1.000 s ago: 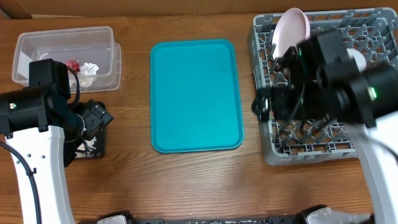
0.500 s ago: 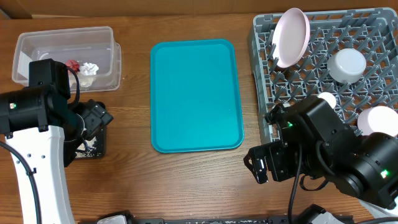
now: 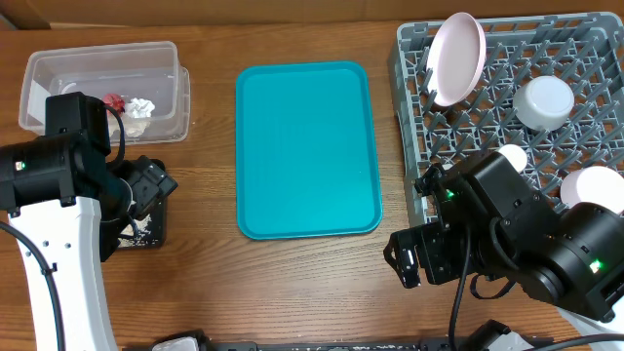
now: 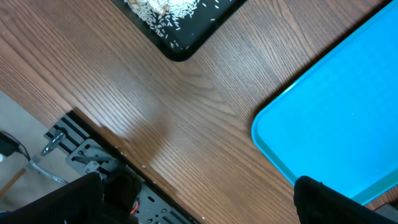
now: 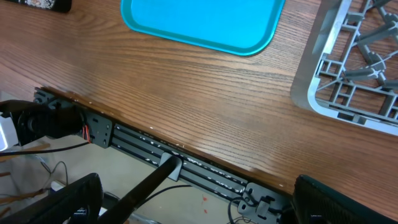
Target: Sort waste into correct bins and load items into the dishwasher
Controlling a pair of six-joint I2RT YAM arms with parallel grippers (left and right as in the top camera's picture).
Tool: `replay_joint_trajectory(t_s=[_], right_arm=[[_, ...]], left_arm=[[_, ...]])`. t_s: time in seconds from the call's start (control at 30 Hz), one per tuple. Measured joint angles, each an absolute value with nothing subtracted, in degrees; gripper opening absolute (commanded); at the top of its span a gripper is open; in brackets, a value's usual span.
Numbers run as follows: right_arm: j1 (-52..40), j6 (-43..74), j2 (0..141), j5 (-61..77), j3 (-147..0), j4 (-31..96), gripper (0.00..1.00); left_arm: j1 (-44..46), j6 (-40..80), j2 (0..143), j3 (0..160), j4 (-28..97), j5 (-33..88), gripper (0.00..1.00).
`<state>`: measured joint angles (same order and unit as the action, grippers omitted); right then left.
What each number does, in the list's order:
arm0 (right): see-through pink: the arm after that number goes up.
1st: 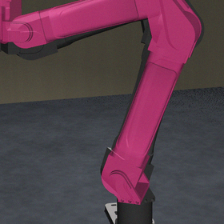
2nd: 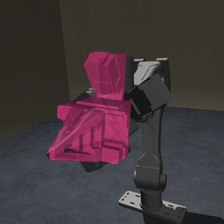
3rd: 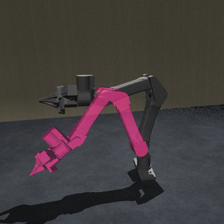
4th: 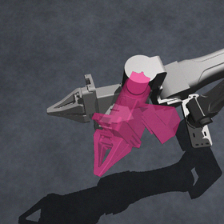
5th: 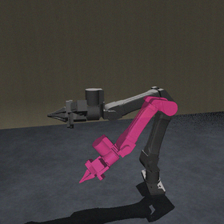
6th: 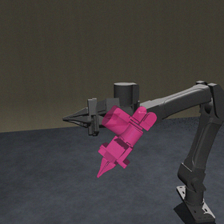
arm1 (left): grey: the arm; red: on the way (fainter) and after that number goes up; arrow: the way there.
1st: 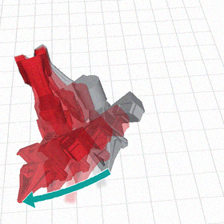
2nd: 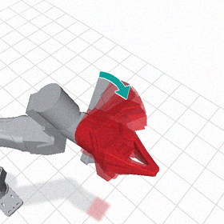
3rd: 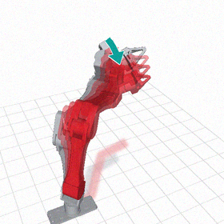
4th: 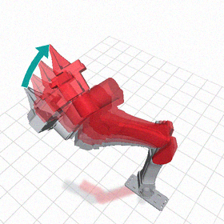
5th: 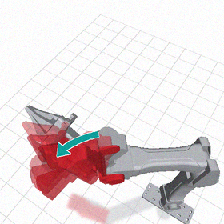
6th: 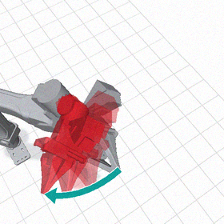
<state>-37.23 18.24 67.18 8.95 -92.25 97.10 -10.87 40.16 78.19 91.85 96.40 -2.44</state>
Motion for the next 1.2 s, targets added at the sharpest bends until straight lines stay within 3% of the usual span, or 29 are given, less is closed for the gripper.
replay_joint_trajectory(t_s=[0.27,0.6,1.2], right_arm=[[-37.23,18.2,67.13,8.23,-90.39,94.89,1.0],[-36.18,17.78,54.37,8.01,-71.44,74.13,1.0],[-10.37,10.87,17.67,16.78,-46.09,51.37,1.0]], left_arm=[[-10.87,40.16,78.19,91.85,96.4,-2.44,1.0],[-10.87,40.16,78.19,91.85,96.38,-2.44,1.0],[-10.87,40.16,78.19,91.85,96.4,-2.44,1.0]])
